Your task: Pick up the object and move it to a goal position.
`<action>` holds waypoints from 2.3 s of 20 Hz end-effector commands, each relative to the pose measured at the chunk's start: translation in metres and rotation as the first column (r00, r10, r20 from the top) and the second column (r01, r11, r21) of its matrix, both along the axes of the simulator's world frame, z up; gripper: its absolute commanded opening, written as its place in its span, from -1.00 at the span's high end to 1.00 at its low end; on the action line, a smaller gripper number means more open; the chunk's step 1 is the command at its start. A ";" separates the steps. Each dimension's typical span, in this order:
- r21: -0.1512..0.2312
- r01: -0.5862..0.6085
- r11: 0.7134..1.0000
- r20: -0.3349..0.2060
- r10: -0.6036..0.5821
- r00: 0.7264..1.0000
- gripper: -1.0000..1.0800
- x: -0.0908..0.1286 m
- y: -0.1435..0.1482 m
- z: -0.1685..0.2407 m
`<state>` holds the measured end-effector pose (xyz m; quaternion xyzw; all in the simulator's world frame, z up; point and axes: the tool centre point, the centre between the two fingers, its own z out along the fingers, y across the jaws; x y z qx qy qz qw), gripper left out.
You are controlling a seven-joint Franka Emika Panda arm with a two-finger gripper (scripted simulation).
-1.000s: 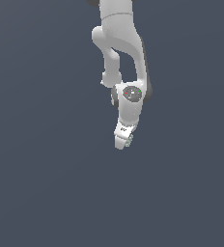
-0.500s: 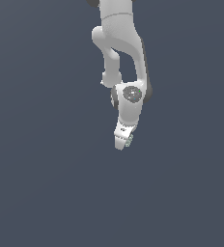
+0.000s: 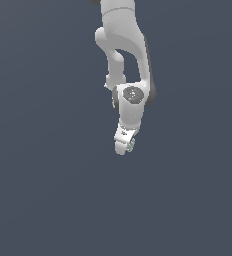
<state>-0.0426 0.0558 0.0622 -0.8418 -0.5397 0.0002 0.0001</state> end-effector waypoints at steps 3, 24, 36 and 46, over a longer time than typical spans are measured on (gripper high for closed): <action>0.001 0.001 1.000 0.001 -0.001 1.000 1.00 0.009 -0.022 0.023; 0.003 0.000 1.000 0.001 0.000 1.000 1.00 0.078 -0.180 0.184; 0.002 0.000 1.000 0.001 0.000 1.000 1.00 0.107 -0.241 0.245; 0.000 0.001 1.000 0.000 -0.001 1.000 1.00 0.124 -0.273 0.277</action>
